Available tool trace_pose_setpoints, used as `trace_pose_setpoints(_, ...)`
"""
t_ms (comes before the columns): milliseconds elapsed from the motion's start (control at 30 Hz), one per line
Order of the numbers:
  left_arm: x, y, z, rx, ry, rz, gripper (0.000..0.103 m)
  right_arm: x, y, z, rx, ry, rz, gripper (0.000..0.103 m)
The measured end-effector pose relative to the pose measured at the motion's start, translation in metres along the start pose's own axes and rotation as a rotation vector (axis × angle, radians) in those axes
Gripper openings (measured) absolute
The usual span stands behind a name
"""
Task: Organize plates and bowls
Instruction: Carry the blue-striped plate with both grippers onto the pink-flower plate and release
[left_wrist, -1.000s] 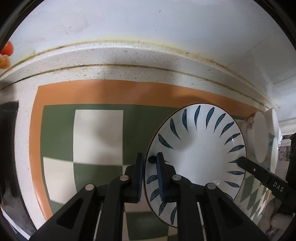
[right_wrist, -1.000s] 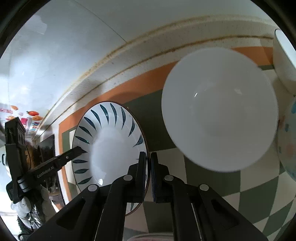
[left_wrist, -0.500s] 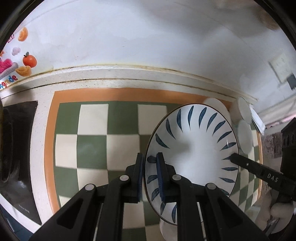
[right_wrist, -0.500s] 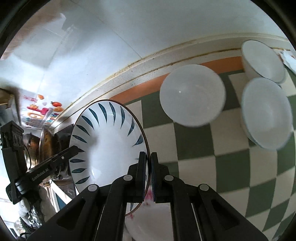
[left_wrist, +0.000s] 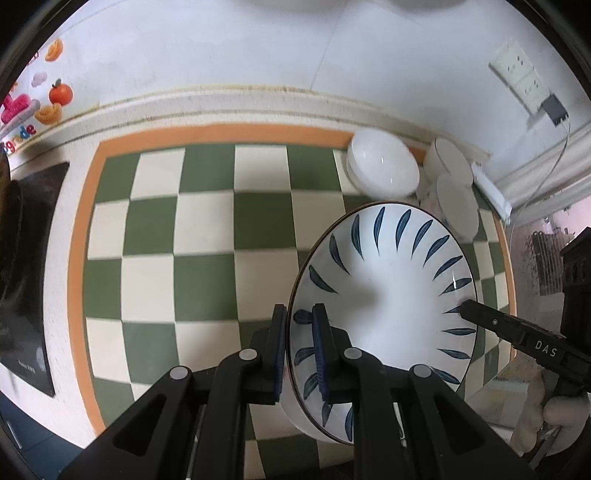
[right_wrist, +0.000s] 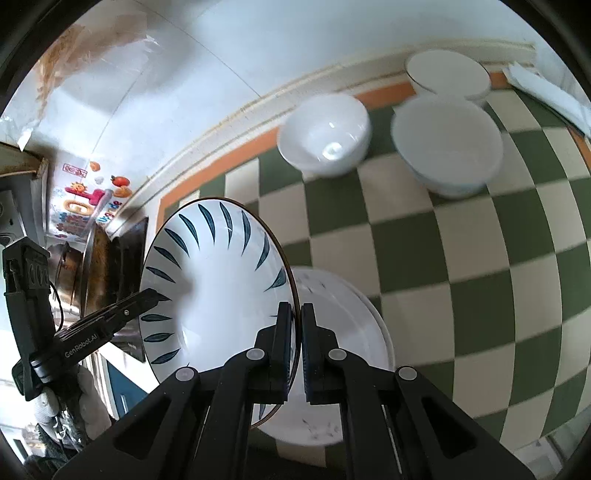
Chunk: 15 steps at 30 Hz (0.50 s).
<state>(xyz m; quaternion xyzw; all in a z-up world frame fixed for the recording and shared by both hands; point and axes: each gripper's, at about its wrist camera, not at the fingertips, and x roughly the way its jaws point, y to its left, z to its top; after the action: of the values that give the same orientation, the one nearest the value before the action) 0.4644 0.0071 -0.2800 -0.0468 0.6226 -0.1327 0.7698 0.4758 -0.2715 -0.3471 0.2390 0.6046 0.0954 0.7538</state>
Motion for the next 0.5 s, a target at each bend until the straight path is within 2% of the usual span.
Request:
trace_pose_setpoints(200, 0.026, -0.005, -0.021, -0.003, 0.048, 0.02, 0.012, 0.016, -0.021, -0.024, 0.014, 0.04, -0.012, 0.007)
trace_pose_setpoints(500, 0.065, -0.006, -0.039, -0.01, 0.107, 0.066, 0.012, 0.051, -0.042, -0.035, 0.013, 0.086, -0.043, 0.007)
